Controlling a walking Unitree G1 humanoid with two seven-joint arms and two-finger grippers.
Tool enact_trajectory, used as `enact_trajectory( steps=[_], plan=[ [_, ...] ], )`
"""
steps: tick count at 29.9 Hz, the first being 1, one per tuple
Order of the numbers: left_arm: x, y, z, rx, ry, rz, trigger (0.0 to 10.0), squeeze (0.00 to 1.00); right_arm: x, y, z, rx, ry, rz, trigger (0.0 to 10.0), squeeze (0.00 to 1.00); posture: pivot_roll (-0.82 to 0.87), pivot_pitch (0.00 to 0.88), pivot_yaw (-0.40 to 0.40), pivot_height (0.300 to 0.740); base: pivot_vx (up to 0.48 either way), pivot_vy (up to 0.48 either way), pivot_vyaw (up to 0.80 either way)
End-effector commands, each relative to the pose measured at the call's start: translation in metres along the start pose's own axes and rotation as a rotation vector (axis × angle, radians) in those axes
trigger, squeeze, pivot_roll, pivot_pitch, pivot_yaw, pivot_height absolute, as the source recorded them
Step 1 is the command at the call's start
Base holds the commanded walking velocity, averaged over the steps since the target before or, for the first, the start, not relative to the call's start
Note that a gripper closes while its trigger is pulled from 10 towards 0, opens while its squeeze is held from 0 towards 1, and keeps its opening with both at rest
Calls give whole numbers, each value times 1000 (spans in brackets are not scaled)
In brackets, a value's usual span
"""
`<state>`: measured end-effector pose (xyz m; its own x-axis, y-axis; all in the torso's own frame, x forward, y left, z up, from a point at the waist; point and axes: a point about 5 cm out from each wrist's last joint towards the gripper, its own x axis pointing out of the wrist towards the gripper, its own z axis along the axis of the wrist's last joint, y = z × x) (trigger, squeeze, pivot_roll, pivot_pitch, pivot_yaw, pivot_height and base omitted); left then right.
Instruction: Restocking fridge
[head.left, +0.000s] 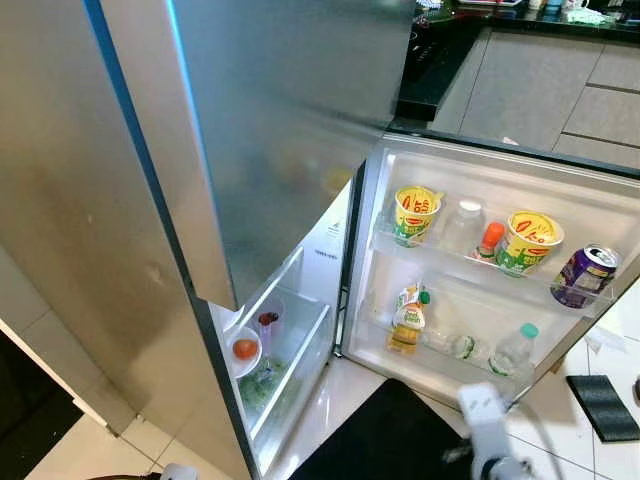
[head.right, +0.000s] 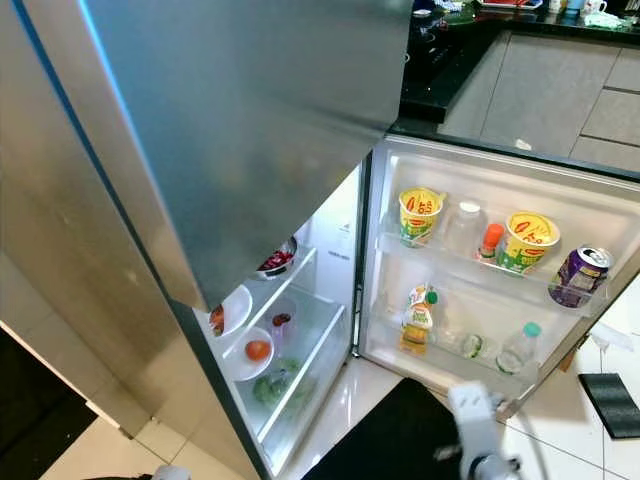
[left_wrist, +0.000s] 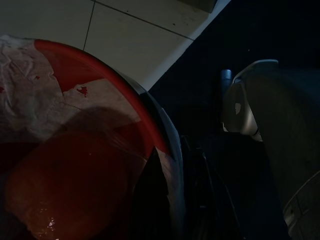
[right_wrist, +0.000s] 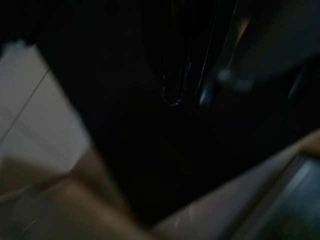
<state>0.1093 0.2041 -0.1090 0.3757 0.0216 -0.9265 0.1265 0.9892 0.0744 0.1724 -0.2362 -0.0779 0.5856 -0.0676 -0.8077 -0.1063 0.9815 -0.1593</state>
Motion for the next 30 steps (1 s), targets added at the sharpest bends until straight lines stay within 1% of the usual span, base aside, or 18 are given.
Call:
enact_trajectory(
  steps=[1,2,3,4,8,17,23,30],
  plan=[
    [1,-8,-1,7,6,-22,10000,0,-2,5,-14,-28,69,18,10000,0,-26,0,-1,740,0,0,719],
    [1,-8,-1,10,5,-22,10000,0,-3,9,-22,-43,99,33,10000,0,-26,0,-1,740,0,0,719],
    [1,-8,-1,10,5,-22,10000,0,-3,9,-22,-43,99,33,10000,0,-26,0,-1,740,0,0,719],
    [1,-7,0,20,3,-19,10000,0,-7,14,-36,-60,151,54,10000,0,-18,0,-6,740,0,0,775],
    [1,-4,0,29,3,-4,10000,0,-11,13,-49,-55,188,53,10000,0,-19,0,-7,740,0,0,775],
    [0,-4,-1,40,10,-3,10000,0,-11,3,-45,-71,186,35,10000,0,-26,0,-8,740,0,0,775],
    [1,-8,1,42,7,-13,10000,0,-9,6,-40,-101,176,52,10000,0,-27,0,-9,740,0,0,775],
    [1,-7,1,43,8,-13,10000,0,-9,11,-41,-106,177,62,10000,0,-27,0,-5,740,0,0,775]
  ],
)
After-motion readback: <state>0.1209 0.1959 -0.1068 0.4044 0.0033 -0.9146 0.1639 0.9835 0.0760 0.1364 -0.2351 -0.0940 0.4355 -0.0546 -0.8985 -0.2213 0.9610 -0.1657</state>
